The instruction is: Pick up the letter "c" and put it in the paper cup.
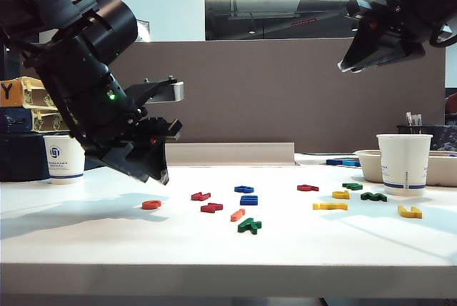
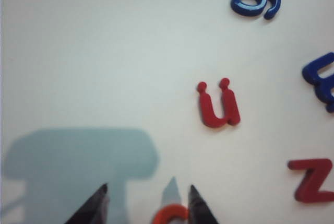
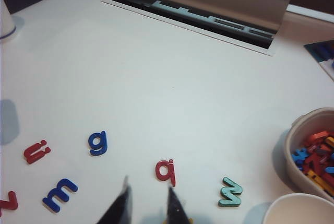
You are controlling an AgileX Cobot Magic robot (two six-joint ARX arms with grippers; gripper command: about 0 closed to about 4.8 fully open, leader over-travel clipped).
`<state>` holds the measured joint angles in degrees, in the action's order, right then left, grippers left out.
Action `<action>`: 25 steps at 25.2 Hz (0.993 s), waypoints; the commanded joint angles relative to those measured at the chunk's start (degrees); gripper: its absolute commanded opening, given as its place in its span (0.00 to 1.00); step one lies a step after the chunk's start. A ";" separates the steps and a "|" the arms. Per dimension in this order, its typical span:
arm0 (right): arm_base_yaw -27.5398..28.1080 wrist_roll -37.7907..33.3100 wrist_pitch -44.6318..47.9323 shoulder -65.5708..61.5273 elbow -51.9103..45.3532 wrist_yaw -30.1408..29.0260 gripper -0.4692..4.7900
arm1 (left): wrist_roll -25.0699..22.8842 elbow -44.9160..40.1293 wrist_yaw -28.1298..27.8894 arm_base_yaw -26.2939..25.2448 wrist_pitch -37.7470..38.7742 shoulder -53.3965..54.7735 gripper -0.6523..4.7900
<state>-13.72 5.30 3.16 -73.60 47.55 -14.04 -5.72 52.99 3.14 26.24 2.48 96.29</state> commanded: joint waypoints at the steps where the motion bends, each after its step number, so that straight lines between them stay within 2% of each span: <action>1: 0.00 1.40 0.02 0.46 0.20 1.09 0.25 | 0.22 -1.07 -0.15 0.28 -0.98 -0.15 0.51; 25: 0.00 2.03 -0.07 0.46 0.20 1.36 0.25 | 2.80 -6.36 -0.46 0.70 -3.52 -0.15 0.52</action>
<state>-13.72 7.16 2.55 -73.36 47.55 -12.82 -3.25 46.98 2.98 26.98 -1.56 96.16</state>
